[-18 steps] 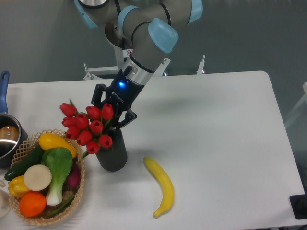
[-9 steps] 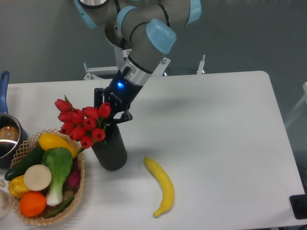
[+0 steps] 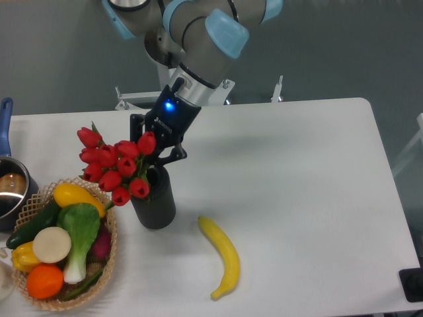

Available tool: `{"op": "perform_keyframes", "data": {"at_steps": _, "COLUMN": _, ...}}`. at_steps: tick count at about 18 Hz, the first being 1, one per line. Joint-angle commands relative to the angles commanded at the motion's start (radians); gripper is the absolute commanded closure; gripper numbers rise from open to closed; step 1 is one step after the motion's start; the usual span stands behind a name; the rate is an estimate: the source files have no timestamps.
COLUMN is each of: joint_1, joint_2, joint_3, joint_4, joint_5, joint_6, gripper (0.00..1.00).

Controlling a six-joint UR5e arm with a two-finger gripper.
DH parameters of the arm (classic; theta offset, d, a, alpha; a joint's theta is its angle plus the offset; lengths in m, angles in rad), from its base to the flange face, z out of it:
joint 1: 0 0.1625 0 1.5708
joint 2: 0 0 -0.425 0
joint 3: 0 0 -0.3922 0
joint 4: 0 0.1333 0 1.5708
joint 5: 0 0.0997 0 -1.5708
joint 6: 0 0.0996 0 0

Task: Pick up the flowers from the vase
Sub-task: 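Lift the gripped tulips up out of the black vase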

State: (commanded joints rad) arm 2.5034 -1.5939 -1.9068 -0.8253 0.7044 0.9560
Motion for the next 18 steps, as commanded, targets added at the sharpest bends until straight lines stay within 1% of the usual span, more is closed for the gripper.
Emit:
{"op": "perform_keyframes", "data": {"at_steps": 5, "joint_1": 0.025, "joint_2": 0.043, "joint_3": 0.002, "joint_4": -0.008, "joint_5": -0.005, "joint_6": -0.054, "gripper": 1.0}}
{"op": "perform_keyframes", "data": {"at_steps": 7, "joint_1": 0.038, "joint_2": 0.055, "joint_3": 0.003, "joint_4": -0.008, "joint_5": -0.023, "joint_6": -0.066, "gripper": 1.0}}
{"op": "perform_keyframes", "data": {"at_steps": 9, "joint_1": 0.051, "joint_2": 0.061, "joint_3": 0.003, "joint_4": -0.008, "joint_5": -0.049, "joint_6": -0.082, "gripper": 1.0}}
{"op": "perform_keyframes", "data": {"at_steps": 14, "joint_1": 0.071, "joint_2": 0.078, "joint_3": 0.003, "joint_4": -0.009, "joint_5": -0.065, "joint_6": -0.118, "gripper": 1.0}}
{"op": "perform_keyframes", "data": {"at_steps": 18, "joint_1": 0.106, "joint_2": 0.08, "joint_3": 0.031, "joint_4": -0.012, "joint_5": -0.111, "joint_6": -0.173, "gripper": 1.0}}
